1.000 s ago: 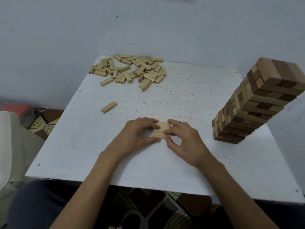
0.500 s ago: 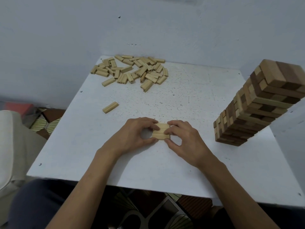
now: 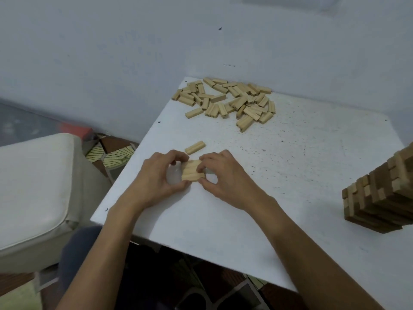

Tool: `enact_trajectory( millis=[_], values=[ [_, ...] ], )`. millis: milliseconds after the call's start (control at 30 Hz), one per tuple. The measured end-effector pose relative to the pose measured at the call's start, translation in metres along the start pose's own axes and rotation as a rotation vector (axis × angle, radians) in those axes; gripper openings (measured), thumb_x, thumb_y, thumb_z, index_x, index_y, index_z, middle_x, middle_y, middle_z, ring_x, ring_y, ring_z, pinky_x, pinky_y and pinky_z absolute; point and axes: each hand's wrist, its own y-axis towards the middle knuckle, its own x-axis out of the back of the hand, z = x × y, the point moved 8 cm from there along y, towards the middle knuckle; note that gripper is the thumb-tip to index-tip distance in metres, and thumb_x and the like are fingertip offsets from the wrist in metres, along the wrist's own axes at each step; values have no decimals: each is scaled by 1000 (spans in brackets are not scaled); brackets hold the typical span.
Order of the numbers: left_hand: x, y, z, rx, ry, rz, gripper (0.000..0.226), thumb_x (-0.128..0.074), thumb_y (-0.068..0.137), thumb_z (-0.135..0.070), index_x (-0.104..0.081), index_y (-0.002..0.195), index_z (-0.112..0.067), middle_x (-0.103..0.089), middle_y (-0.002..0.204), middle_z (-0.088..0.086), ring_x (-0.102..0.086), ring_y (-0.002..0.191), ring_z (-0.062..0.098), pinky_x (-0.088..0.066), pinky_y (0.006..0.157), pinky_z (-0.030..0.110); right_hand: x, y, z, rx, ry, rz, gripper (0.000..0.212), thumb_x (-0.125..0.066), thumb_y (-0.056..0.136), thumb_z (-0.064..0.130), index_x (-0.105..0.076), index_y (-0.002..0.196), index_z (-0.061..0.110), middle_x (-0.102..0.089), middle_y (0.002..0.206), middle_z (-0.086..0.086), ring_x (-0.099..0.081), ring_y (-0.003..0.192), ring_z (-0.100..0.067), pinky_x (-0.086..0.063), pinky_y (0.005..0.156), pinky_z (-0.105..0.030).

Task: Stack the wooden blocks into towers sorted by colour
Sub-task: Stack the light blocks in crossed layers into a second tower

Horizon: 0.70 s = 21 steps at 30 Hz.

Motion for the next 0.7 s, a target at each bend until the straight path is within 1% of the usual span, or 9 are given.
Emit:
enact_trajectory(
  millis=[100,200,233,300,367,467,533,633,700],
  values=[
    [14,-4,19,42,5,-45,58,-57,68,-61,-56,120,-35,-59,114,-20,-50,102,8,-42,90,37,-11,20,11,31,24,7,23,-68,90,21,-67,111,13,-64,125,-1,-46,109,-21,-42,90,-28],
    [21,-7,27,47,-18,-76,57,-60,69,-57,-59,119,-31,-59,110,-23,-51,98,2,-41,89,30,-20,30,14,51,56,17,19,-70,88,18,-70,106,11,-66,125,-4,-50,118,-20,-35,98,-22],
    [21,-8,29,56,-29,-80,53,-66,71,-53,-60,119,-30,-60,109,-23,-51,96,0,-40,88,28,-22,31,14,54,56,22,19,-71,88,19,-71,105,12,-66,125,-4,-52,120,-19,-34,99,-21],
    [20,-9,31,67,-54,-94,46,-78,75,-38,-63,117,-28,-62,107,-21,-51,95,-2,-38,86,23,-23,33,12,47,54,24,18,-71,87,20,-72,104,14,-66,126,-3,-51,121,-17,-28,97,-10],
    [20,-9,32,70,-61,-105,44,-82,76,-29,-64,116,-28,-63,106,-18,-51,95,-3,-37,84,18,-23,33,11,44,50,27,19,-71,87,21,-72,105,17,-65,129,-1,-50,121,-14,-23,96,-6],
    [20,-10,32,63,-68,-103,43,-80,75,-33,-65,116,-27,-65,108,-16,-51,95,-4,-33,84,7,-25,34,10,44,50,40,19,-70,88,24,-71,107,19,-63,131,1,-50,123,-15,-32,99,-19],
    [20,-10,31,52,-61,-100,45,-74,72,-39,-66,115,-26,-66,107,-14,-51,94,-3,-32,84,4,-26,33,10,49,54,41,19,-69,88,24,-71,106,19,-62,132,0,-51,123,-16,-38,101,-25],
    [20,-9,31,41,-54,-89,47,-70,71,-42,-65,115,-27,-66,107,-13,-52,93,-3,-32,84,3,-25,31,10,35,75,29,20,-70,88,24,-70,108,19,-58,137,-1,-50,124,-16,-40,100,-27],
    [20,-8,32,31,-45,-79,50,-66,71,-49,-65,116,-28,-64,107,-14,-52,94,-2,-36,85,10,-25,29,9,29,97,25,22,-70,88,25,-69,110,20,-55,141,0,-50,124,-16,-41,100,-28]
  ],
)
